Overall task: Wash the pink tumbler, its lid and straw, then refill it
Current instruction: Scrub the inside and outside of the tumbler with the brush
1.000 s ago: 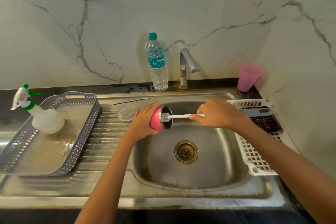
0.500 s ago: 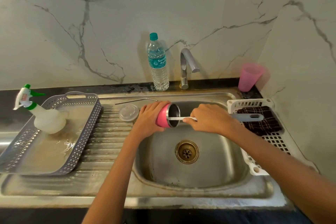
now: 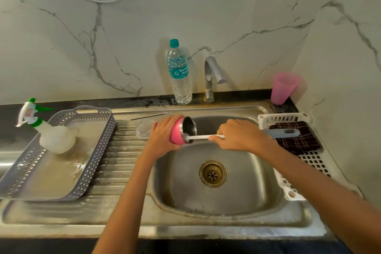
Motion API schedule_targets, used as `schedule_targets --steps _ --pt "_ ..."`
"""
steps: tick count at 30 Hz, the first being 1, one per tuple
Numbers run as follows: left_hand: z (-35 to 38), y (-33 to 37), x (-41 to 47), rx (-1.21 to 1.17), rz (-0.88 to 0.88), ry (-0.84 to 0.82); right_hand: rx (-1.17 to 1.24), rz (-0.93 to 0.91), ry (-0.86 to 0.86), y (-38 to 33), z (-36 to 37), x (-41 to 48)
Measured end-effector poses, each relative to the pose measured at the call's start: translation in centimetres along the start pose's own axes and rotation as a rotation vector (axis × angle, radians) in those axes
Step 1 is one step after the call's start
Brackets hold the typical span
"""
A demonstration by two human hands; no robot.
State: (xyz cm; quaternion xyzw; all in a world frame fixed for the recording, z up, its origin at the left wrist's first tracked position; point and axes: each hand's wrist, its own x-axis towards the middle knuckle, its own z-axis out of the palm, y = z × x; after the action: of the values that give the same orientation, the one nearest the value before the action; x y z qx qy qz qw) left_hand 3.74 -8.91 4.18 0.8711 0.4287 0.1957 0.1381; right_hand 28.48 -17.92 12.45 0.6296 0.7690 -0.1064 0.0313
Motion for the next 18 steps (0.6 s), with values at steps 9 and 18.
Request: schedule_targets --steps 9,18 --pt "0.1 -1.2 -0.6 -0.053 -0.046 0.029 0.067 0.037 -0.056 0.8 0.8 0.3" --pt "0.1 -0.7 0.0 -0.096 -0.036 0.032 0.067 0.05 -0.046 0.7 0.6 0.5"
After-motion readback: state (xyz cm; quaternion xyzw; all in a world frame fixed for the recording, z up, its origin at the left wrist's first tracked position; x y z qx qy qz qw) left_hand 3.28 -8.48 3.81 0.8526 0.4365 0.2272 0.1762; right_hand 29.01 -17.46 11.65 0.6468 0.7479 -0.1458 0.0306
